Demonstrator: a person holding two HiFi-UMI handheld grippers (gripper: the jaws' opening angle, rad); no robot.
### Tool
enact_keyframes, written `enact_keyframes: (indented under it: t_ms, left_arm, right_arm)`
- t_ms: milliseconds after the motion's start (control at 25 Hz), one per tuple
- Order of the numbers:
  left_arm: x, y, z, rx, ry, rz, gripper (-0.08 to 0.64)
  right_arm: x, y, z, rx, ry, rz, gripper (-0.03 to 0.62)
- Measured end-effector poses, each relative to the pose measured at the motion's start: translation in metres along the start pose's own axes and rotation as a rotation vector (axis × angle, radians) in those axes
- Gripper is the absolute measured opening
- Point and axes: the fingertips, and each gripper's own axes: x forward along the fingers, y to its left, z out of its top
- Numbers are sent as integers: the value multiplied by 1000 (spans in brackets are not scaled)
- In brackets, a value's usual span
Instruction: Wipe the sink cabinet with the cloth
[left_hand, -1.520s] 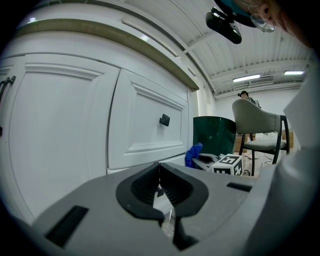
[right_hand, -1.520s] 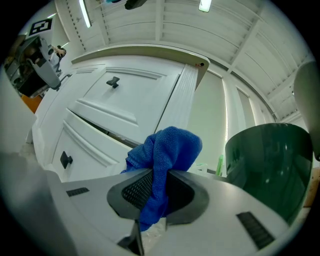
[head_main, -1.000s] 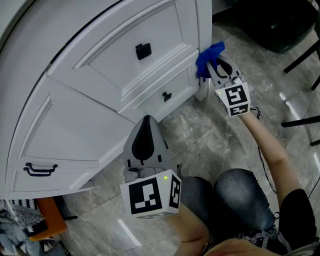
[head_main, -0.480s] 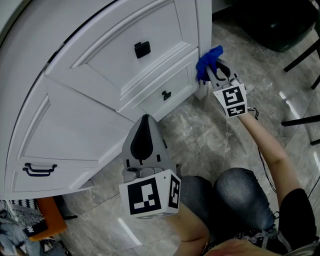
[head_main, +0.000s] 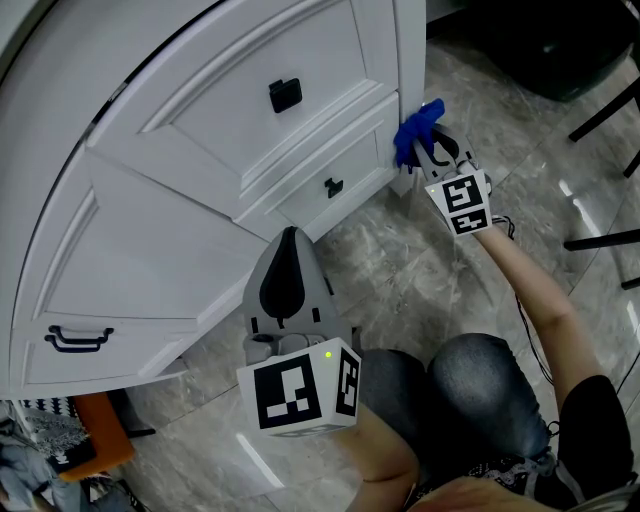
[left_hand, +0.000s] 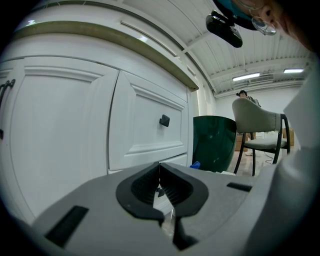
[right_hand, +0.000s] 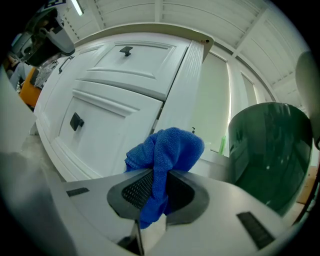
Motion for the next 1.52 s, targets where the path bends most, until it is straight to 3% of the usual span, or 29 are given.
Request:
enact_keyframes:
  t_ms: [880,1240,1520]
  left_arm:
    - [-2,4,-1,20,9,16,6]
    - [-1,1,2,13,-5,13,6]
    - [1,-2,2,14,-4,9,6]
  right_arm:
    - [9,24,-74,19,170,28,75]
    - [14,40,-113,67,280,98,75]
    - [18,45,-127,63,298,112,75]
